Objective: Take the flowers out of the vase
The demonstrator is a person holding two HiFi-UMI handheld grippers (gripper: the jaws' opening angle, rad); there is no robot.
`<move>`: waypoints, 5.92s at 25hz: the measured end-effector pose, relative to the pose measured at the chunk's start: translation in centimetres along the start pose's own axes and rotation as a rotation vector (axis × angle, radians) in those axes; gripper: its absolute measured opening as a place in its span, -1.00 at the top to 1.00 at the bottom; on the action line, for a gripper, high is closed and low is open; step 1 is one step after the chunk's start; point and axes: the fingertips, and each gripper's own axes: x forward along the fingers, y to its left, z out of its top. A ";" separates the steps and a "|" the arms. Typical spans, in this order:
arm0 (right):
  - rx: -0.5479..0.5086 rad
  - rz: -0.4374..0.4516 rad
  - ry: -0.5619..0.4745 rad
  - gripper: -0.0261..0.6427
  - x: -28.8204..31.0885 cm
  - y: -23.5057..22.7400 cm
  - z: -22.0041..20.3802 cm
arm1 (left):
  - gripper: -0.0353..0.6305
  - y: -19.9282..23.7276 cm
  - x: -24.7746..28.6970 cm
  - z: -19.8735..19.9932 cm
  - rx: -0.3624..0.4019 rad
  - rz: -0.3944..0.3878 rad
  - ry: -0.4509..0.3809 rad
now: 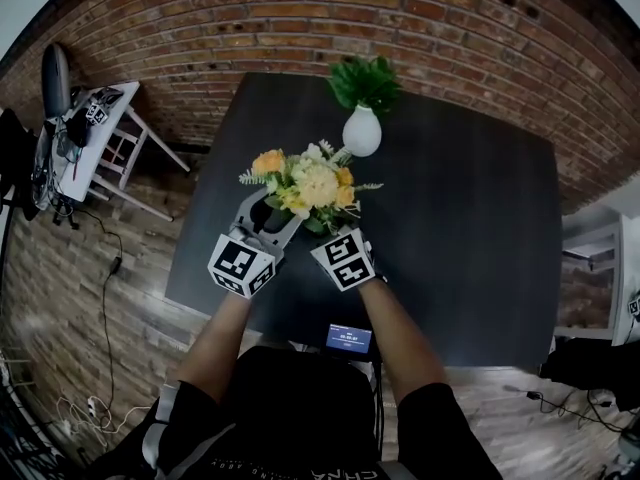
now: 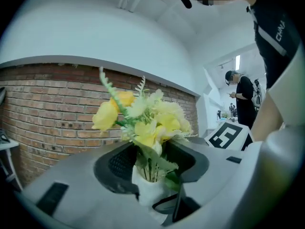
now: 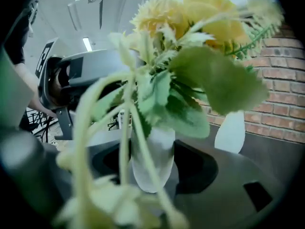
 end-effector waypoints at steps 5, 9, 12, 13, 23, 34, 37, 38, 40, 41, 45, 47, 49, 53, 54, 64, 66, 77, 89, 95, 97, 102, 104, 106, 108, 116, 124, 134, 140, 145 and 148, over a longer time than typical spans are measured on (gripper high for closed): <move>-0.005 -0.011 0.010 0.06 -0.1 0.1 -0.1 | 0.68 0.2 -0.8 0.5 -0.017 0.014 -0.033; -0.021 -0.013 0.019 0.06 0.1 0.3 0.0 | 0.73 0.5 -1.5 1.4 -0.039 0.009 -0.063; -0.024 -0.017 0.023 0.06 0.2 0.4 -0.1 | 0.73 0.5 -2.0 3.0 -0.041 -0.005 -0.094; -0.023 -0.019 0.025 0.06 0.2 0.4 -0.1 | 0.73 0.5 -2.2 3.6 -0.044 -0.011 -0.103; -0.036 -0.035 0.065 0.06 -0.2 0.4 -0.1 | 0.74 0.8 -3.6 11.8 -0.063 -0.050 -0.192; -0.011 -0.029 0.098 0.06 -0.5 -0.4 0.0 | 0.74 1.4 -4.1 17.5 -0.162 -0.045 -0.248; -0.007 -0.027 0.099 0.06 -0.5 -0.6 0.1 | 0.75 1.7 -4.3 18.9 -0.174 -0.035 -0.260; -0.007 -0.026 0.100 0.06 -0.4 -0.6 0.1 | 0.75 1.8 -4.5 19.2 -0.179 -0.032 -0.265; -0.008 -0.021 0.102 0.06 -0.3 -0.5 0.1 | 0.75 2.1 -4.9 20.0 -0.193 -0.026 -0.280; -0.007 -0.019 0.103 0.06 -0.3 -0.4 0.1 | 0.75 2.3 -5.1 20.4 -0.198 -0.024 -0.288; -0.007 -0.007 0.102 0.06 -0.2 -0.3 0.2 | 0.75 2.6 -5.7 21.0 -0.188 -0.014 -0.296; -0.002 -0.003 0.104 0.06 -0.2 -0.2 0.2 | 0.75 2.8 -6.1 20.7 -0.177 -0.012 -0.291; 0.002 0.004 0.113 0.06 -0.3 -0.1 0.0 | 0.75 2.9 -6.9 20.2 -0.172 -0.017 -0.296; 0.001 0.008 0.110 0.06 -0.1 -0.2 0.3 | 0.75 3.5 -8.2 19.1 -0.182 -0.022 -0.312; 0.000 0.006 0.107 0.06 0.0 -0.3 0.3 | 0.75 3.7 -8.4 18.7 -0.189 -0.021 -0.311; 0.045 0.025 0.102 0.06 -1.7 -0.9 0.7 | 0.75 5.6 -9.6 14.5 -0.255 -0.001 -0.303; 0.050 0.018 0.096 0.06 -2.5 -1.3 0.9 | 0.75 6.0 -9.5 13.4 -0.265 0.006 -0.292; 0.046 0.029 -0.035 0.06 -8.1 -2.6 5.5 | 0.75 6.9 -8.8 8.0 -0.350 0.009 -0.266; 0.088 0.112 -0.001 0.06 -9.7 -1.8 4.5 | 0.75 5.4 -9.0 4.5 -0.399 0.075 -0.235; 0.044 0.110 -0.005 0.88 -11.2 -2.0 4.7 | 0.75 4.5 -9.9 5.5 -0.379 0.126 -0.247; 0.044 0.129 -0.006 0.90 -11.9 -1.9 4.7 | 0.76 3.9 -10.6 5.9 -0.376 0.153 -0.258; 0.062 0.182 -0.037 0.90 -14.2 -1.3 4.8 | 0.75 1.6 -12.6 6.8 -0.387 0.219 -0.276; 0.070 0.211 -0.053 0.90 -15.0 -0.7 5.0 | 0.75 0.4 -13.1 7.2 -0.400 0.225 -0.281; 0.074 0.240 -0.074 0.90 -15.6 0.2 5.3 | 0.76 -0.9 -13.4 7.6 -0.412 0.218 -0.293; 0.075 0.275 -0.094 0.90 -16.0 2.1 5.4 | 0.76 -2.4 -13.9 8.1 -0.432 0.195 -0.312; 0.003 0.461 -0.119 0.50 -17.0 13.3 7.8 | 0.76 -8.1 -16.7 11.2 -0.476 -0.011 -0.409; -0.062 0.347 -0.173 0.80 -19.5 21.7 9.4 | 0.75 -11.8 -23.4 11.7 -0.457 -0.110 -0.419; 0.046 0.241 -0.142 0.84 -25.0 30.8 5.9 | 0.69 -18.2 -31.4 10.3 -0.295 -0.204 -0.313; 0.091 0.167 -0.143 0.84 -30.1 31.3 4.8 | 0.38 -22.7 -33.2 10.1 -0.310 -0.303 -0.291; 0.130 0.112 -0.172 0.84 -34.1 29.3 4.2 | 0.27 -25.4 -33.8 9.5 -0.362 -0.328 -0.276; 0.176 0.041 -0.185 0.84 -36.6 27.2 2.8 | 0.27 -27.3 -33.7 7.8 -0.306 -0.285 -0.202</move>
